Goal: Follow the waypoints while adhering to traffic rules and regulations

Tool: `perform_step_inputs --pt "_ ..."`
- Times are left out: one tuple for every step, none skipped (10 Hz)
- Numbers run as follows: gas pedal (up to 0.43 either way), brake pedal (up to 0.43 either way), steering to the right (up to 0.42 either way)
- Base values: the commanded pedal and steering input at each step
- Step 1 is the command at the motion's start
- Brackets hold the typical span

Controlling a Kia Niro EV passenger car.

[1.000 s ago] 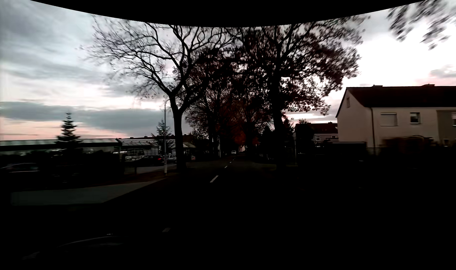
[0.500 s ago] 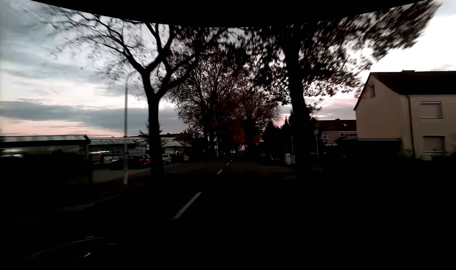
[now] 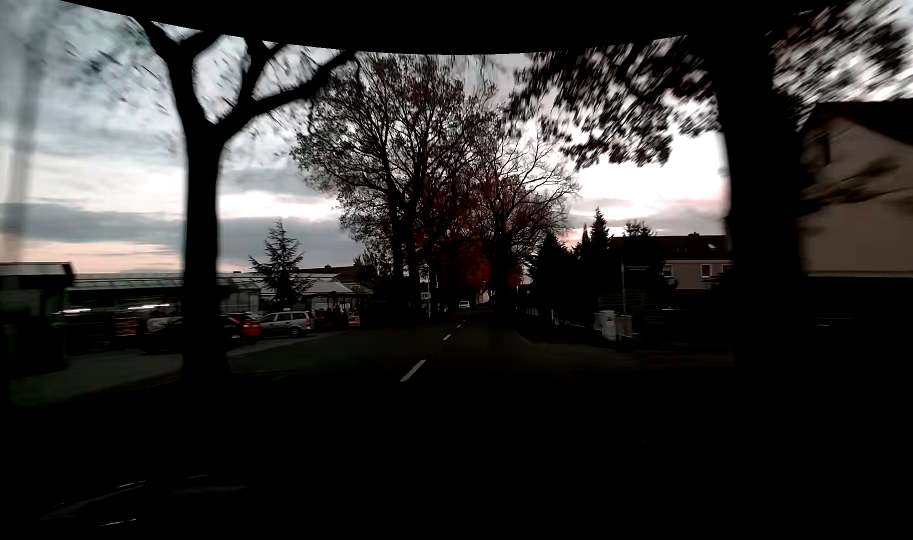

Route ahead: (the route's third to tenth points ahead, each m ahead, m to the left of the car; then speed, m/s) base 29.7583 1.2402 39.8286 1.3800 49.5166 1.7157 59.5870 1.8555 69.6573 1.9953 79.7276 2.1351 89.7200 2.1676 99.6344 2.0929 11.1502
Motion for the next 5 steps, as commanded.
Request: perform_step_inputs --pt "0.059 0.000 0.001" --pt "0.059 0.000 0.001" --pt "0.059 0.000 0.001" --pt "0.059 0.000 0.001" --pt "0.059 0.000 0.001"
